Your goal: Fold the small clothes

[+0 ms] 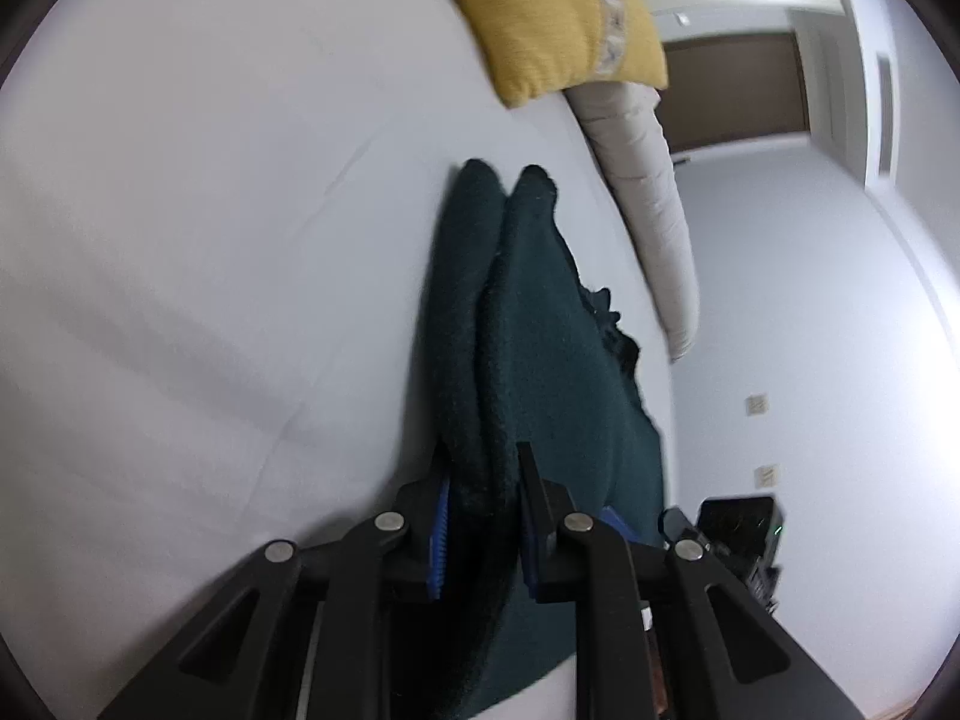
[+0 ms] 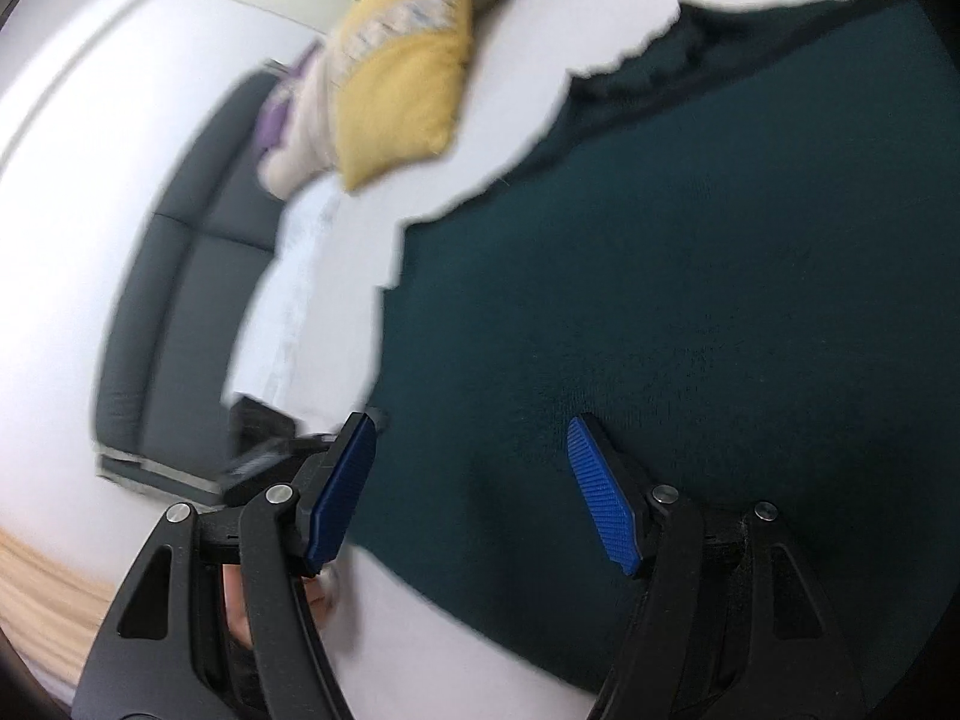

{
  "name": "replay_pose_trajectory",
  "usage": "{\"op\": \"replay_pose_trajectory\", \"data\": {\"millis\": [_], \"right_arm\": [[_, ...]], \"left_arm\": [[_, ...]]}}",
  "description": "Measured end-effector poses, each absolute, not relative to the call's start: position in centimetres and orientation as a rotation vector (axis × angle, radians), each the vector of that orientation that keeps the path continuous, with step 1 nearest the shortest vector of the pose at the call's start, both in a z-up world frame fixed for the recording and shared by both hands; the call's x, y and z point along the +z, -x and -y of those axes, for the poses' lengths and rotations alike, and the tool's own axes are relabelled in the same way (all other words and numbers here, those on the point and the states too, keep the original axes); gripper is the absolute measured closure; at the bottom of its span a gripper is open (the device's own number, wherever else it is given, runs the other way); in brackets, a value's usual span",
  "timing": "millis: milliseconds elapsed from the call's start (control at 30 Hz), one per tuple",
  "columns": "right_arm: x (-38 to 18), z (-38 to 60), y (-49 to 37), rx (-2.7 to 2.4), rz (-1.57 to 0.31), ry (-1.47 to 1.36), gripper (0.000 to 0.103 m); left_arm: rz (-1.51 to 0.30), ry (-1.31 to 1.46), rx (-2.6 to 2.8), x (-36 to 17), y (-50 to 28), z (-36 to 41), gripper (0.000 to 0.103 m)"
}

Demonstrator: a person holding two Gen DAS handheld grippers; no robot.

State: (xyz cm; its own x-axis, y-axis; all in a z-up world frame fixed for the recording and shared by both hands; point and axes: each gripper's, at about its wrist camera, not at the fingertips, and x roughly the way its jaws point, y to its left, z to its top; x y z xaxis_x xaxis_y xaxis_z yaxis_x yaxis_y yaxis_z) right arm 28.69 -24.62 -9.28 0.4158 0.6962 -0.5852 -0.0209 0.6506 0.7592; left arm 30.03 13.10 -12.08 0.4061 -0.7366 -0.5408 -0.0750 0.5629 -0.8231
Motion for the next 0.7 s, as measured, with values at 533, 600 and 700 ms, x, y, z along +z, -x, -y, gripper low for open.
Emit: {"op": "replay_pose_trajectory", "data": {"millis": [533, 600, 700], "right_arm": [[-8.7, 33.7, -27.1, 0.452, -0.946, -0.963, 0.037], [-8.9, 36.6, -26.9, 0.433, -0.93, -1.024, 0.037], [-9.5, 40.1, -26.8, 0.42, -0.932, -1.081, 0.037]], "left_arm": [[-0.979, 0.449, -0.569, -1.6, -29.6, 0.8, 0.086], [-0.983, 0.421, -0.609, -1.6, -29.6, 4.8, 0.086], [-1.007, 0.414, -0.665, -2.7, -29.8, 9.9, 0.086]]}}
